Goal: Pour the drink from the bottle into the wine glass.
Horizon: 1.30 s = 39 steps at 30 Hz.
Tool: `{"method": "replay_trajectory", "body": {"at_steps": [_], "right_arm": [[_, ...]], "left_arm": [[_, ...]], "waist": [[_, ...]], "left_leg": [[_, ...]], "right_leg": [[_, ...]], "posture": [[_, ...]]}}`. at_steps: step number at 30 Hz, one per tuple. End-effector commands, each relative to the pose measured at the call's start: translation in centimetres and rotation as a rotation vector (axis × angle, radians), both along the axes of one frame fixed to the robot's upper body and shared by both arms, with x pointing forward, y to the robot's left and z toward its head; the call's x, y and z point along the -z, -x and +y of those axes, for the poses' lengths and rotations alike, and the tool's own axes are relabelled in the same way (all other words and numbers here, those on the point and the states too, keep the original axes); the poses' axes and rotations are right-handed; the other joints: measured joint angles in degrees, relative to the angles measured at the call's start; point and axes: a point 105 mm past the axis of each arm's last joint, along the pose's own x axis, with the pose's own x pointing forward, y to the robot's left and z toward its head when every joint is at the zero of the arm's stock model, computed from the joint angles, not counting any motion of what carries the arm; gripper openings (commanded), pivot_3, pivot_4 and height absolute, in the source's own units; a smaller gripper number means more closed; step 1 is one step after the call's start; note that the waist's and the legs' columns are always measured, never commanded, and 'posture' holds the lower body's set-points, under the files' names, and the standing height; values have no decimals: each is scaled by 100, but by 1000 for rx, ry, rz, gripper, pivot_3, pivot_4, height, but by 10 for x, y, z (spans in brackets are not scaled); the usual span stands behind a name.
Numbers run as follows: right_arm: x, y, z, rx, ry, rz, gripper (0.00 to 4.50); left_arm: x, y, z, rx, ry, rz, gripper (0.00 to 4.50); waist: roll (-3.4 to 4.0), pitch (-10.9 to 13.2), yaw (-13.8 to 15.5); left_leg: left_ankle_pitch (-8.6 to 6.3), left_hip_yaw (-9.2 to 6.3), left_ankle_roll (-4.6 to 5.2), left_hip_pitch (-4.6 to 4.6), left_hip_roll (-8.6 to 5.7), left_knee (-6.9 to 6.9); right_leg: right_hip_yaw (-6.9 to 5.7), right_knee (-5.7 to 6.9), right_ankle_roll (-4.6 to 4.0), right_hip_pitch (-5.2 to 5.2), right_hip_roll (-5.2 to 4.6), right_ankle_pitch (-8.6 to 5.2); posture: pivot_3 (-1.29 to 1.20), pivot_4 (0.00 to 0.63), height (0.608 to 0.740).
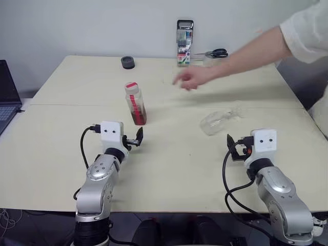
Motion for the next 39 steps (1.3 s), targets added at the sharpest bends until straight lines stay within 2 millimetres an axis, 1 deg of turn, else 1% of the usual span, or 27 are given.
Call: {"method": "replay_trajectory", "body": {"at_steps": [1,23,26,27,29,30,33,36,39], "right_arm": [[-17,2,-2,9,15,-68,4500],[-18,4,-2,-5,22,-73,4500],[-23,3,1,-40,27,-89,4500],[-29,2,7,-98,4,-106,4500],[-52,4,35,-329,-50,-157,4500],[-63,6,45,-428,-72,-174,4500],[-87,12,63,-658,-102,-186,4500],[-94,12,70,-750,-82,-162,4500],[-95,10,74,-781,-86,-149,4500]], "left_arm": [[-17,1,4,-9,-19,-74,4472],[-15,2,3,-10,-6,-66,4472],[-15,2,3,-14,-7,-66,4472],[-15,1,3,-17,-6,-67,4472],[-16,-1,3,-25,-2,-69,4472],[-17,-1,3,-29,0,-71,4472],[-17,-2,1,-29,4,-73,4472],[-19,-4,-1,-26,-5,-84,4472],[-23,-9,-3,-26,-22,-100,4472]], "waist": [[0,0,0],[0,0,-1],[0,0,-1],[0,0,-2],[1,3,-13],[3,5,-28],[4,6,-34],[1,5,-17],[0,5,4]], "left_leg": [[0,0,0,0,0,0],[0,0,0,0,0,0],[0,0,0,0,0,0],[0,1,0,0,0,0],[0,1,1,0,0,1],[-1,2,2,1,0,0],[-2,-5,5,4,4,1],[-2,-15,5,-2,7,-4],[-3,-14,7,-12,3,1]], "right_leg": [[0,0,0,0,0,0],[0,0,0,0,0,0],[0,-1,0,0,0,0],[0,-1,0,0,0,0],[0,0,0,0,0,0],[1,0,0,0,1,0],[-1,1,-1,2,10,1],[-11,-5,-2,4,12,0],[-11,-9,-2,2,6,0]], "posture": [[0,150,740],[0,150,740],[0,150,740],[0,150,740],[0,150,740],[0,150,740],[0,150,740],[0,150,740],[0,150,740]]}}
